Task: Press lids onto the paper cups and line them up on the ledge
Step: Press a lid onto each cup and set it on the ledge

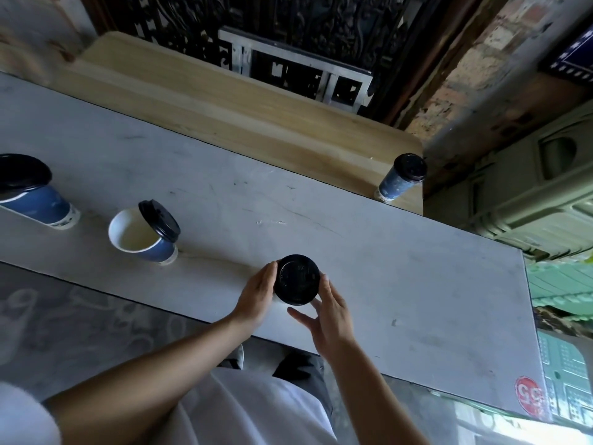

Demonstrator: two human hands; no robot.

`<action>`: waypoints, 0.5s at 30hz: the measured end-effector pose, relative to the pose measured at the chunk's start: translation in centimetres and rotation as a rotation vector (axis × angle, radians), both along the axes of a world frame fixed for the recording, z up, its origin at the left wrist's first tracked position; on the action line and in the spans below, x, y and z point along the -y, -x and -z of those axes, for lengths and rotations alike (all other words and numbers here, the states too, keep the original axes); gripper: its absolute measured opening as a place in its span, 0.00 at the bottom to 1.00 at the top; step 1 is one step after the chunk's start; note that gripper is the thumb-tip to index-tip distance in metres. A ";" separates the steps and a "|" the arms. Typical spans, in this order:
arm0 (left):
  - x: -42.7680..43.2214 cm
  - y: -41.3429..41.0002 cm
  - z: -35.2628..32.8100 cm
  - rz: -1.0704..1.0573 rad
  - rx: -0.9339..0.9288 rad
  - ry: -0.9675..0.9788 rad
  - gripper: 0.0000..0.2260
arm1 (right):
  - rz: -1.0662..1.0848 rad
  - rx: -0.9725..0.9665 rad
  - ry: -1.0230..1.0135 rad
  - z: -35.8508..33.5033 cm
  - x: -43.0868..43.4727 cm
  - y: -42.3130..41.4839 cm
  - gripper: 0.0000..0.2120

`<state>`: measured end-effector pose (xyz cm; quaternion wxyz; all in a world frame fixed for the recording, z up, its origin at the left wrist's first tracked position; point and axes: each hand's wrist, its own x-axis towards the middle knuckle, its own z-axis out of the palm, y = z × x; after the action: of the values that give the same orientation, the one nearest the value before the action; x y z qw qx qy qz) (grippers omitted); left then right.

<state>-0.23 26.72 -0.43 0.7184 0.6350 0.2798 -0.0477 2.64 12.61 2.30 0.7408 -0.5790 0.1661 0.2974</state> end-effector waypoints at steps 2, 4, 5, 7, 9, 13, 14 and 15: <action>-0.1 0.0 -0.1 0.013 0.008 -0.036 0.20 | 0.025 -0.008 -0.014 0.3 -0.1 0.2 0.17; -0.1 0.0 -0.1 0.005 0.014 -0.063 0.19 | 0.041 -0.002 -0.004 0.6 -0.3 0.2 0.15; -0.1 0.0 -0.1 -0.001 0.020 -0.073 0.18 | 0.048 0.003 0.001 0.7 -0.4 0.2 0.15; 0.0 -0.1 -0.1 0.000 0.027 -0.099 0.18 | 0.057 0.009 0.004 0.6 -0.5 0.1 0.15; 0.1 -0.2 -0.1 0.001 0.031 -0.109 0.19 | 0.062 0.021 0.028 0.5 -0.6 0.0 0.14; 0.3 -0.2 -0.1 0.010 0.017 -0.128 0.18 | 0.084 0.039 0.069 0.2 -0.9 -0.1 0.15; 0.3 -0.1 -0.1 0.002 0.012 -0.108 0.17 | 0.081 0.037 0.070 0.0 -0.9 -0.2 0.14; 0.3 -0.1 -0.1 -0.010 0.002 -0.078 0.16 | 0.077 0.026 0.067 -0.1 -0.9 -0.3 0.14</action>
<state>-0.14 26.40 -0.34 0.6935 0.6613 0.2840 -0.0323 2.97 13.53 2.39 0.7340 -0.6004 0.1885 0.2555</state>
